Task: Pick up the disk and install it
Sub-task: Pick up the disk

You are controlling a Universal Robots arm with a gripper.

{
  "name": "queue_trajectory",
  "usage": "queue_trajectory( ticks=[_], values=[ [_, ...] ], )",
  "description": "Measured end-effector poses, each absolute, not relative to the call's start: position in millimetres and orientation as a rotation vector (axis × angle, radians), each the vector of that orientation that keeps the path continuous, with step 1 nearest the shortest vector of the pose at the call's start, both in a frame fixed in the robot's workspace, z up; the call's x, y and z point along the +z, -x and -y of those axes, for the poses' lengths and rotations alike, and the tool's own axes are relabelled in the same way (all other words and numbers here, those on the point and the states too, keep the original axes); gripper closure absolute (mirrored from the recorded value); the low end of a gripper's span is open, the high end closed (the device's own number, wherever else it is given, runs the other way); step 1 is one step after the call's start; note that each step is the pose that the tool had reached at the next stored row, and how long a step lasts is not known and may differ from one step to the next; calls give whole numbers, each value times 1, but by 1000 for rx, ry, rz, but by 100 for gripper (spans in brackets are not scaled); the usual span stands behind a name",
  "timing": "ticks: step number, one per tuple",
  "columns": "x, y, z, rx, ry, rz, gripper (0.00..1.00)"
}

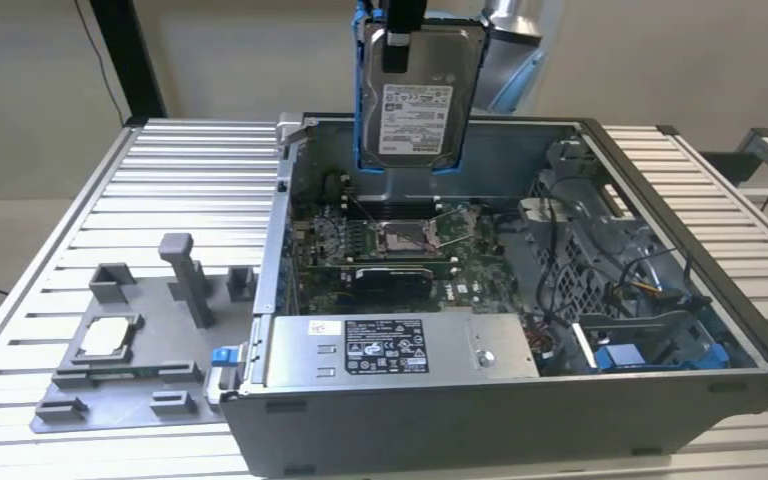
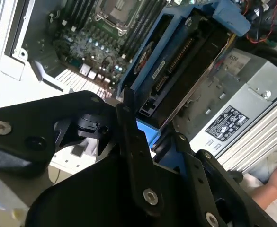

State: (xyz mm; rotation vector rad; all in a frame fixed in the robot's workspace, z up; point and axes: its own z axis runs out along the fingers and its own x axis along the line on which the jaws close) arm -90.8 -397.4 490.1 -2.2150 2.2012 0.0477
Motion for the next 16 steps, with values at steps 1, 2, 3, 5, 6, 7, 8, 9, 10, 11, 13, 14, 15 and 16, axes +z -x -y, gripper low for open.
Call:
queue_trajectory(
  ticks=[1,2,3,5,6,7,8,9,10,11,13,14,15,16],
  values=[
    [490,86,397,48,2215,-2201,100],
    [490,82,397,48,2215,-2201,100],
    [490,77,397,48,2215,-2201,100],
    [490,68,397,48,2215,-2201,100],
    [490,64,397,48,2215,-2201,100],
    [490,59,397,48,2215,-2201,100],
    [490,55,397,48,2215,-2201,100],
    [490,50,397,48,2215,-2201,100],
    [490,46,397,48,2215,-2201,100],
    [490,41,397,48,2215,-2201,100],
    [490,32,397,48,2215,-2201,100],
    [490,27,397,48,2215,-2201,100],
    [490,23,397,48,2215,-2201,100],
    [490,18,397,48,2215,-2201,100]
  ],
)
